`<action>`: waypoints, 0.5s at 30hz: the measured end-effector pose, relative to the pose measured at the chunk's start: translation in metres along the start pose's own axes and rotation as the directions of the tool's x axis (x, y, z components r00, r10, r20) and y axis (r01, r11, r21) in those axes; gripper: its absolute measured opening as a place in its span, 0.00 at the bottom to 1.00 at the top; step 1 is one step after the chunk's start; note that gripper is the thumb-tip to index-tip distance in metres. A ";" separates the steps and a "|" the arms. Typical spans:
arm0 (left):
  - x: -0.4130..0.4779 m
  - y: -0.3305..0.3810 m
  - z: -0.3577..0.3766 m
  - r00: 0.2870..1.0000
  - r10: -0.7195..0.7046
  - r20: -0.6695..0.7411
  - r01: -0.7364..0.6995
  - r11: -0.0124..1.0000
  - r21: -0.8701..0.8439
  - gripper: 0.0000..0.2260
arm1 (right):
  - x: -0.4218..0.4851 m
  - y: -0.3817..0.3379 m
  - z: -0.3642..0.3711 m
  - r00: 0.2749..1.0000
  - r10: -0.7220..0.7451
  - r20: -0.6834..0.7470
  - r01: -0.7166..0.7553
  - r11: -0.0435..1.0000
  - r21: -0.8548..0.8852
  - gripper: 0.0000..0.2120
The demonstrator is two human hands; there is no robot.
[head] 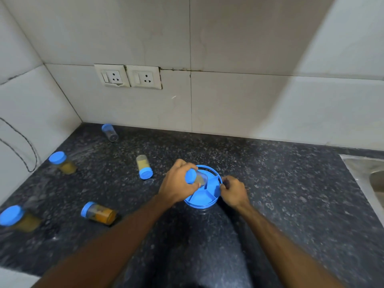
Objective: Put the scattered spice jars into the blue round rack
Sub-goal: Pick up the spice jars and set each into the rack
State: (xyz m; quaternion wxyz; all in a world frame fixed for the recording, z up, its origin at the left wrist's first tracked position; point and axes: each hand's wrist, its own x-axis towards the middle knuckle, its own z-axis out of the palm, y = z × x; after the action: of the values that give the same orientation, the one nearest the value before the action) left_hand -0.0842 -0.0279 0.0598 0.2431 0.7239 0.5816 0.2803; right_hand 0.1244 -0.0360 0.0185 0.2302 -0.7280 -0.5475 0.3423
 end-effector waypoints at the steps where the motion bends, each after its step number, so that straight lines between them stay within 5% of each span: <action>1: 0.002 0.002 0.001 0.998 -0.018 0.064 0.015 0.999 0.036 0.22 | 0.000 0.000 0.001 1.000 0.002 0.004 -0.002 1.000 -0.001 0.07; 9: 0.010 0.005 0.004 0.978 -0.084 0.191 0.063 0.992 0.110 0.36 | 0.003 -0.002 0.009 0.998 0.036 0.042 -0.037 0.998 0.042 0.06; 15: -0.002 -0.014 -0.010 0.980 -0.151 0.128 0.134 0.982 0.132 0.32 | 0.011 -0.009 0.028 0.995 0.077 0.061 -0.082 0.993 0.079 0.29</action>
State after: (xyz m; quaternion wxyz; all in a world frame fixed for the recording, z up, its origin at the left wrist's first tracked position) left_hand -0.1016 -0.0265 0.0572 0.2573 0.7116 0.6298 0.1754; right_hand 0.0999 -0.0243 0.0039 0.2301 -0.7289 -0.5102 0.3944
